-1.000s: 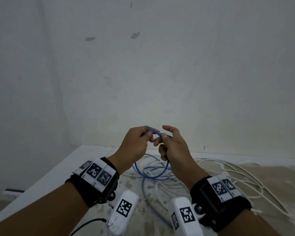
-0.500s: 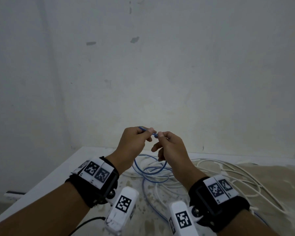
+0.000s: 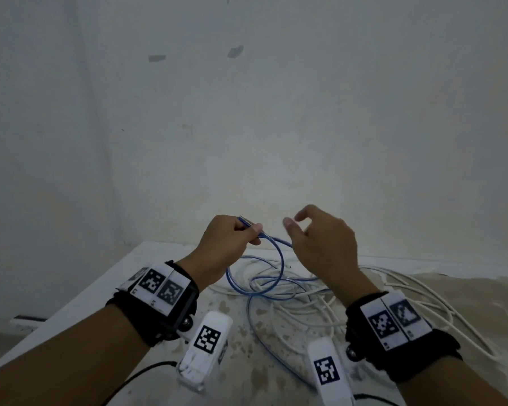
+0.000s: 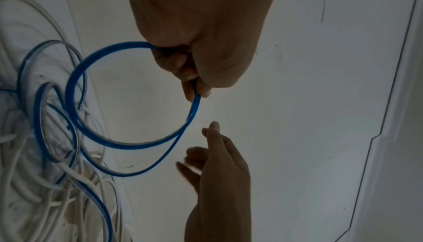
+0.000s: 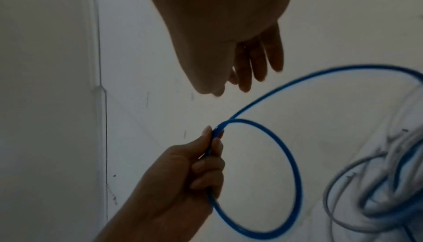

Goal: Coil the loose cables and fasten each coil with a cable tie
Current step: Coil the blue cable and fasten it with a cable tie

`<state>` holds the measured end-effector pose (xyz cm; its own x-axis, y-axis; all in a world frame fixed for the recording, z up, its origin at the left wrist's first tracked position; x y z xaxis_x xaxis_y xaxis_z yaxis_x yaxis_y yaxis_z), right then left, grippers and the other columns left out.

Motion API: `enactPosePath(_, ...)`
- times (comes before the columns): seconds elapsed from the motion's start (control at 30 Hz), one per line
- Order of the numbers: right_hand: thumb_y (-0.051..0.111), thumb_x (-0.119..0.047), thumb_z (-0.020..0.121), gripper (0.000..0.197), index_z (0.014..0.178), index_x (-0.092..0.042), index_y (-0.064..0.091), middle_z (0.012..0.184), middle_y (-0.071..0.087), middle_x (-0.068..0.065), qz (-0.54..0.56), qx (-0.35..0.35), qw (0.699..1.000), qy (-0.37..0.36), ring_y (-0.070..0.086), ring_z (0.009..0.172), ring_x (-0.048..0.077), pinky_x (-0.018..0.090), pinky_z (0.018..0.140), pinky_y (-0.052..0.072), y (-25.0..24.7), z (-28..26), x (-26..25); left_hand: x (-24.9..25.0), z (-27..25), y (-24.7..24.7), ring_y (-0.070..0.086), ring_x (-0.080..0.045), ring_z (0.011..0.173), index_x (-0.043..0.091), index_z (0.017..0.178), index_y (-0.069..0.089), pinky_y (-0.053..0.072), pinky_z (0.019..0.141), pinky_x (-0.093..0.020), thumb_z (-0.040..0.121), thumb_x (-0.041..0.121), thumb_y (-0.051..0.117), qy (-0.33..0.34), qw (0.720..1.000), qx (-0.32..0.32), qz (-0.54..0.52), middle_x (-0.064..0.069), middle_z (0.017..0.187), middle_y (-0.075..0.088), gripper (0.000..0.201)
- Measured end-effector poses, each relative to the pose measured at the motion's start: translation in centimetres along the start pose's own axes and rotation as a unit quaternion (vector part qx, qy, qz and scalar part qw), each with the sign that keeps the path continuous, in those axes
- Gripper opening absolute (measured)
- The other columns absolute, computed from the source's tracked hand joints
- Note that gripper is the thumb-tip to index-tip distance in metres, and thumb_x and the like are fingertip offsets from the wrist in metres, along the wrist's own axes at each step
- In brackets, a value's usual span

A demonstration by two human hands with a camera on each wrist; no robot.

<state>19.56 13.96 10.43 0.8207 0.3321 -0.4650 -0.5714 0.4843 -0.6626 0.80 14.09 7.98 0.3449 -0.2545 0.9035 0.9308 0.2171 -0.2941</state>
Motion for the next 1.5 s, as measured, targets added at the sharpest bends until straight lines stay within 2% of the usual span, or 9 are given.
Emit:
enactPosePath(0.1, 0.046, -0.048, 0.099, 0.043, 0.098, -0.014, 0.072, 0.089, 0.069, -0.003, 0.112, -0.143, 0.981, -0.065, 0.061, 0.086, 0.019, 0.036, 0.081, 0.05, 2.7, 0.7, -2.2, 0.8, -0.1, 0.8, 0.043, 0.0, 0.041, 0.007, 0.081, 0.074, 0.035, 0.045, -0.015, 0.096, 0.019, 0.062, 0.009, 0.999, -0.044, -0.024, -0.001, 0.069, 0.069, 0.022)
enactPosePath(0.17, 0.044, -0.037, 0.103, 0.047, 0.096, -0.001, 0.073, 0.085, 0.073, 0.007, 0.285, -0.247, 0.926, -0.01, 0.068, 0.077, 0.023, 0.038, 0.08, 0.057, 4.6, 0.1, -2.5, 1.2, 0.1, 1.0, 0.039, -0.005, 0.041, 0.005, 0.079, 0.072, 0.033, 0.042, -0.017, 0.096, 0.017, 0.062, 0.006, 0.997, -0.049, -0.051, 0.002, 0.062, 0.066, 0.024)
enactPosePath(0.23, 0.043, -0.031, 0.105, 0.045, 0.095, 0.003, 0.07, 0.078, 0.071, 0.012, 0.386, -0.282, 0.877, 0.041, 0.066, 0.07, 0.023, 0.032, 0.072, 0.057, 5.0, -0.3, -2.0, 1.4, 0.2, 0.8, 0.037, -0.005, 0.041, 0.003, 0.08, 0.072, 0.031, 0.042, -0.018, 0.096, 0.017, 0.062, 0.001, 0.997, -0.047, -0.068, 0.004, 0.059, 0.065, 0.023)
enactPosePath(0.33, 0.043, -0.023, 0.105, 0.037, 0.092, 0.0, 0.069, 0.072, 0.069, 0.009, 0.429, -0.297, 0.851, 0.066, 0.062, 0.067, 0.021, 0.031, 0.072, 0.053, 5.1, -0.6, -1.2, 1.5, 0.3, 0.8, 0.037, -0.006, 0.042, 0.004, 0.088, 0.075, 0.03, 0.042, -0.018, 0.096, 0.02, 0.063, -0.008, 0.997, -0.055, -0.061, 0.0, 0.068, 0.069, 0.021)
enactPosePath(0.7, 0.045, -0.021, 0.105, 0.034, 0.094, 0.0, 0.069, 0.073, 0.072, 0.006, 0.391, -0.295, 0.87, 0.063, 0.067, 0.067, 0.017, 0.033, 0.077, 0.057, 5.3, -0.7, -1.0, 2.0, 0.2, 1.1, 0.044, -0.019, 0.057, 0.006, 0.082, 0.077, 0.036, 0.053, -0.029, 0.089, 0.031, 0.07, 0.038, 0.994, -0.064, 0.084, -0.012, 0.077, 0.071, 0.027)
enactPosePath(0.8, 0.048, -0.022, 0.103, 0.03, 0.093, -0.003, 0.068, 0.075, 0.072, 0.007, 0.404, -0.309, 0.858, 0.07, 0.067, 0.067, 0.016, 0.03, 0.074, 0.056, 5.4, -0.9, -1.1, 2.0, 0.2, 1.1, 0.042, -0.021, 0.058, 0.003, 0.081, 0.077, 0.035, 0.054, -0.028, 0.088, 0.029, 0.071, 0.038, 0.993, -0.067, 0.087, 0.001, 0.075, 0.073, 0.027)
enactPosePath(0.97, 0.048, -0.02, 0.103, 0.027, 0.094, -0.002, 0.067, 0.072, 0.068, 0.007, 0.436, -0.316, 0.84, 0.075, 0.063, 0.065, 0.017, 0.03, 0.071, 0.051, 5.5, -1.0, -1.0, 2.6, 0.1, 1.0, 0.042, -0.01, 0.048, 0.005, 0.084, 0.078, 0.034, 0.045, -0.017, 0.086, 0.024, 0.074, 0.033, 0.996, -0.061, 0.053, 0.007, 0.064, 0.069, 0.02)
enactPosePath(1.3, 0.05, -0.014, 0.102, 0.024, 0.091, 0.001, 0.065, 0.064, 0.058, 0.003, 0.439, -0.334, 0.832, 0.057, 0.052, 0.06, 0.013, 0.039, 0.081, 0.043, 5.1, -0.8, -0.8, 1.6, 0.2, 1.4, 0.045, -0.006, 0.048, 0.003, 0.089, 0.076, 0.037, 0.045, -0.018, 0.09, 0.024, 0.07, -0.042, 0.997, -0.061, -0.031, -0.004, 0.074, 0.071, 0.021)
enactPosePath(1.5, 0.055, -0.035, 0.098, 0.04, 0.099, 0.002, 0.071, 0.06, 0.055, 0.004, 0.411, -0.365, 0.833, 0.057, 0.05, 0.059, 0.015, 0.034, 0.076, 0.047, 5.5, -1.7, -0.9, 2.4, -0.2, 1.8, 0.042, -0.014, 0.055, 0.005, 0.078, 0.077, 0.036, 0.05, -0.024, 0.09, 0.021, 0.07, 0.009, 0.996, -0.079, 0.049, -0.012, 0.07, 0.069, 0.021)
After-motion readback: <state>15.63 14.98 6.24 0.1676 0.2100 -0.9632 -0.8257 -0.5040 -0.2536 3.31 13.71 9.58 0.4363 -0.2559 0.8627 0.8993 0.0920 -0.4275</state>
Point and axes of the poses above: each hand's wrist, its own z-axis towards the middle knuckle, its own y-axis out of the palm, x = y × z, the point moved 10 cm from there along z, towards the middle knuckle
